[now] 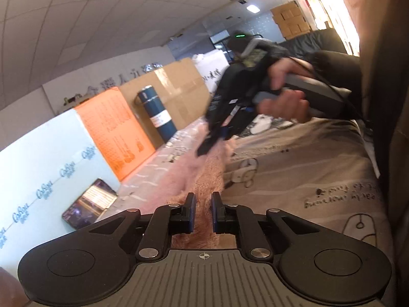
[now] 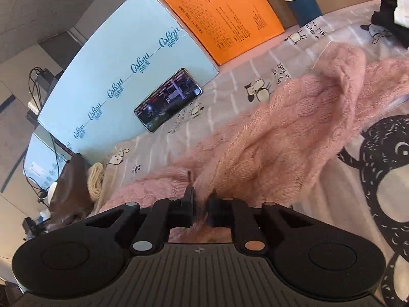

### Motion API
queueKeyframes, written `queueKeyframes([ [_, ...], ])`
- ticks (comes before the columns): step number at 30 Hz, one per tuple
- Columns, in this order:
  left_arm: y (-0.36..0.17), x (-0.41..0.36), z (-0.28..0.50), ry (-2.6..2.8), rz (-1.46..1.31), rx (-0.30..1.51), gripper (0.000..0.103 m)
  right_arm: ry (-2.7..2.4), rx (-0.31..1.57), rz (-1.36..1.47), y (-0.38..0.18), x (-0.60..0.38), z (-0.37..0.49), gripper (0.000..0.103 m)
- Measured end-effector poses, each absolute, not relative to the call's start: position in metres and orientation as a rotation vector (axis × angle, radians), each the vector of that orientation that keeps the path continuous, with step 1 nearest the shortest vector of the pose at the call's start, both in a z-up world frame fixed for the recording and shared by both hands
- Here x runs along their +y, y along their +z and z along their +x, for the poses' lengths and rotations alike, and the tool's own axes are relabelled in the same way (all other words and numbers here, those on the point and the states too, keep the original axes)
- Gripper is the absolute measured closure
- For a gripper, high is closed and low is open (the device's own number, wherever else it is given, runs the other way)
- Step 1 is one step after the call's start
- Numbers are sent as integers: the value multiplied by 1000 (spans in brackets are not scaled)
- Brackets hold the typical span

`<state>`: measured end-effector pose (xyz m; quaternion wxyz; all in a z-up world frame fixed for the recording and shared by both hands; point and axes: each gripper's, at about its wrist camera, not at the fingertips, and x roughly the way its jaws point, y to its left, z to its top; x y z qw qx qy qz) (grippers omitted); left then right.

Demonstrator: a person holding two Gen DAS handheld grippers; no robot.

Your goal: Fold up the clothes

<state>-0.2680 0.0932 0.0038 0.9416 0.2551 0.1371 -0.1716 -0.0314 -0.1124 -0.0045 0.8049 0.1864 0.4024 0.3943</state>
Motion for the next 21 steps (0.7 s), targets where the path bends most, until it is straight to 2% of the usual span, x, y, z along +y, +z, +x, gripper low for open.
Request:
queueKeyframes([
  [2, 13, 104, -270, -347, 469, 252, 96, 851, 788, 413, 3, -132, -49, 97],
  [7, 28, 122, -281, -429, 339, 253, 96, 890, 674, 401, 20, -169, -102, 97],
  [12, 16, 129, -278, -422, 303, 358, 91, 901, 714, 352, 12, -186, -128, 97],
  [14, 14, 132, -276, -408, 283, 376, 91, 896, 731, 333, 8, -192, -133, 93],
  [15, 13, 132, -275, -399, 278, 380, 88, 898, 738, 327, 7, -195, -133, 89],
  [16, 12, 133, -275, -390, 272, 384, 84, 899, 734, 316, 7, -198, -133, 69],
  [18, 11, 135, -276, -378, 256, 391, 71, 855, 702, 313, 11, -209, -132, 45],
  [21, 12, 138, -280, -374, 226, 405, 58, 719, 661, 322, 15, -230, -117, 35],
])
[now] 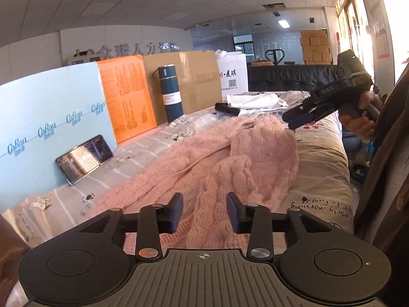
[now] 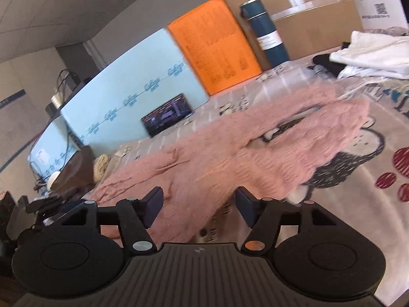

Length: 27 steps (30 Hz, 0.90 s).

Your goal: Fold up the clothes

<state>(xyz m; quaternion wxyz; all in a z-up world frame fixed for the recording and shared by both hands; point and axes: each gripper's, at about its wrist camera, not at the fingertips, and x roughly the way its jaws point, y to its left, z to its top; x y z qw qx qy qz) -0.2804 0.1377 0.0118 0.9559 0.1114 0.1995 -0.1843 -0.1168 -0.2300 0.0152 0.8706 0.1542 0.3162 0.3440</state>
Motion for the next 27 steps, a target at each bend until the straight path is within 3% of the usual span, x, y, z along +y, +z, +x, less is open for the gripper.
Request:
queueKeyframes([
  [1, 12, 137, -284, -387, 211, 415, 53, 629, 654, 312, 15, -236, -108, 32],
  [2, 11, 136, -285, -403, 208, 427, 36, 535, 657, 310, 12, -243, -99, 32],
  [3, 10, 134, -286, -420, 205, 439, 28, 453, 674, 329, 8, -251, -89, 32],
  [6, 14, 135, -285, -380, 235, 432, 28, 289, 696, 433, -3, -273, -59, 32],
  [10, 31, 169, -267, -177, 151, 372, 24, 213, 577, 388, 9, -281, -25, 31],
  [16, 12, 246, -204, 127, -208, 549, 25, 275, 673, 402, 6, -264, 58, 29],
  [19, -8, 249, -187, 153, -238, 649, 37, 314, 726, 358, -3, -243, 78, 32],
  [20, -13, 247, -183, 135, -238, 675, 48, 328, 746, 345, -7, -236, 84, 34],
  [22, -18, 236, -184, 133, -177, 675, 63, 326, 752, 267, -12, -219, 86, 58],
  [23, -18, 230, -185, 135, -136, 672, 80, 338, 737, 213, -13, -211, 85, 68],
  [24, -18, 226, -185, 127, -121, 664, 87, 352, 721, 158, -14, -203, 83, 87],
  [27, -12, 205, -189, 162, 21, 614, 92, 380, 677, 116, -15, -194, 79, 92],
])
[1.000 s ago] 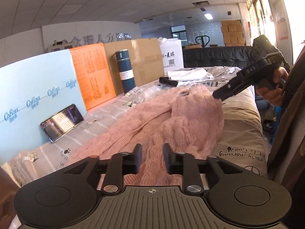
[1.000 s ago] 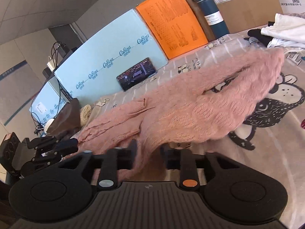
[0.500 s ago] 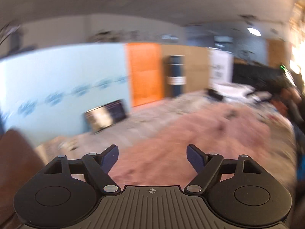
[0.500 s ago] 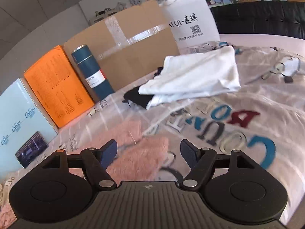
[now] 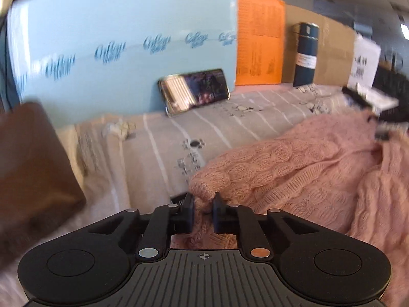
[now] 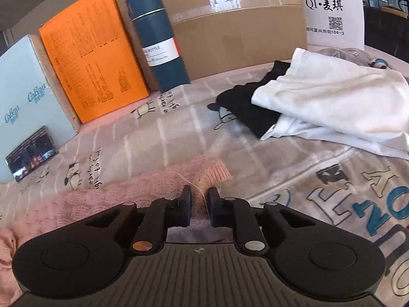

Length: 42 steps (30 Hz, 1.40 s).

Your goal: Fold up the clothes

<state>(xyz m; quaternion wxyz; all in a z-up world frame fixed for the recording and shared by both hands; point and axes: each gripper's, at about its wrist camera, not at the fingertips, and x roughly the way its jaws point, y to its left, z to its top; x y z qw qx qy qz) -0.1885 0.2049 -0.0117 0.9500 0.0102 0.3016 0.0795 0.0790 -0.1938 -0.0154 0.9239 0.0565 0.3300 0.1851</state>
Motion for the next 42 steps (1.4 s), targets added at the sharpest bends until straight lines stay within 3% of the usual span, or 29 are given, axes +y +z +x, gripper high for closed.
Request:
queueKeyframes([
  [8, 22, 209, -150, 224, 175, 484, 92, 276, 390, -44, 23, -181, 78, 93],
  [13, -6, 226, -105, 247, 189, 629, 89, 240, 488, -57, 2, -173, 109, 93],
  [16, -21, 228, -100, 262, 206, 687, 78, 243, 571, -47, -15, -176, 118, 91],
  [17, -19, 228, -103, 283, 206, 670, 70, 238, 582, -26, -15, -180, 117, 85],
  [18, -17, 228, -107, 304, 207, 652, 52, 229, 582, 7, -12, -186, 115, 73],
  [19, -12, 227, -113, 337, 206, 630, 41, 223, 570, 45, -8, -193, 110, 57],
  [20, -6, 225, -123, 365, 207, 592, 27, 219, 554, 81, -3, -200, 104, 51],
  [21, 2, 223, -134, 377, 206, 552, 21, 211, 542, 114, 3, -208, 94, 43],
  [22, 8, 220, -144, 371, 194, 522, 20, 207, 542, 133, 8, -215, 84, 35],
  [25, 21, 212, -173, 329, 142, 454, 16, 214, 554, 153, 13, -236, 54, 29],
  [32, 15, 192, -200, 226, 50, 419, 15, 184, 664, 182, -8, -257, 21, 28],
  [33, 12, 190, -200, 218, 42, 426, 15, 176, 669, 189, -14, -257, 20, 32],
  [34, 10, 189, -201, 210, 36, 433, 15, 173, 647, 166, -16, -253, 15, 45],
  [35, 7, 187, -201, 202, 30, 439, 15, 169, 623, 138, -18, -249, 11, 60],
  [36, 6, 186, -203, 198, 27, 441, 15, 195, 618, 126, -18, -246, 7, 86],
  [37, 4, 185, -204, 194, 24, 442, 15, 224, 616, 116, -19, -243, 4, 96],
  [42, 1, 182, -214, 147, 9, 451, 15, 111, 494, 88, -3, -252, -7, 97],
])
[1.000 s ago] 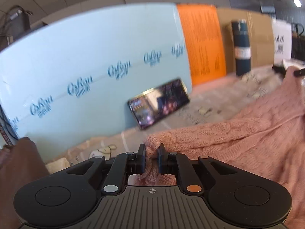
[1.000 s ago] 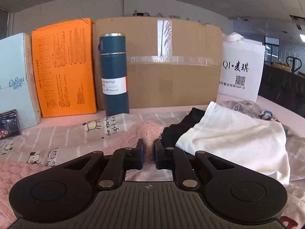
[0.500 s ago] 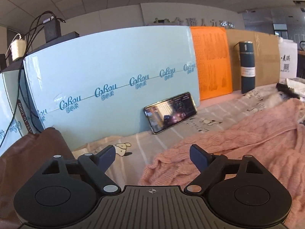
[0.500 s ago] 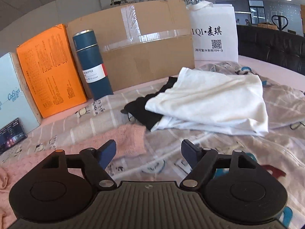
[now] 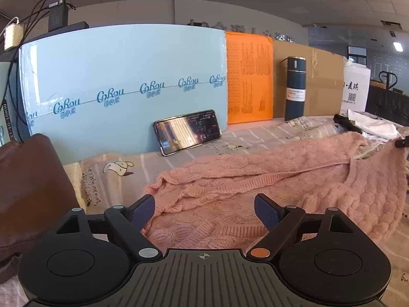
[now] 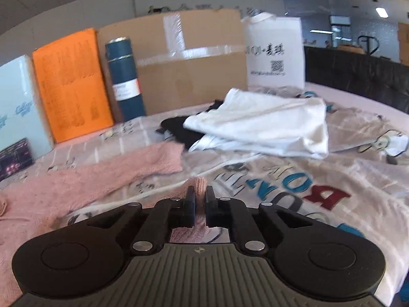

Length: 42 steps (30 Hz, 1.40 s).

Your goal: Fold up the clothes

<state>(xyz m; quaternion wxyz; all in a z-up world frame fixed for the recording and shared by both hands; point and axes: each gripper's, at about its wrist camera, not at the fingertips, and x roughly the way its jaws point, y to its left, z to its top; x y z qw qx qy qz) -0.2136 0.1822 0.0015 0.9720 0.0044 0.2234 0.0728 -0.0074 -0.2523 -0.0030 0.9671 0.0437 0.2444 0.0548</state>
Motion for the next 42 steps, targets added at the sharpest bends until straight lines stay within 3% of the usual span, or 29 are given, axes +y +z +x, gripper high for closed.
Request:
queueKeyframes([
  [5, -3, 176, -225, 135, 50, 484, 15, 67, 586, 77, -16, -261, 11, 93],
  [6, -4, 175, -229, 138, 63, 494, 15, 55, 562, 76, -13, -261, 7, 80],
  [7, -5, 173, -234, 140, 76, 504, 15, 32, 523, 75, -7, -259, 1, 60],
  [8, -5, 172, -240, 137, 88, 504, 15, 10, 478, 68, 0, -256, -6, 52],
  [12, -11, 167, -251, 117, 126, 559, 8, 181, 396, 56, 25, -226, -31, 44],
  [14, -17, 163, -250, 124, 174, 605, 8, 369, 456, 101, 26, -201, -36, 41],
  [19, -19, 158, -253, 140, 210, 614, 8, 808, 632, 153, 8, -121, -50, 41],
  [23, -13, 160, -261, 157, 212, 580, 8, 955, 698, 19, -6, -62, -70, 42],
  [24, -11, 161, -264, 167, 207, 566, 8, 974, 711, -25, -10, -50, -75, 52],
  [25, -9, 163, -267, 176, 201, 552, 8, 987, 698, -74, -13, -43, -82, 77],
  [26, -7, 165, -270, 185, 194, 538, 8, 998, 681, -124, -17, -37, -89, 87],
  [36, 11, 183, -280, 224, 58, 373, 8, 1150, 502, 105, 43, -98, -135, 89],
  [42, 8, 160, -260, 77, 90, 400, 8, 986, 475, 17, 25, -97, -134, 89],
])
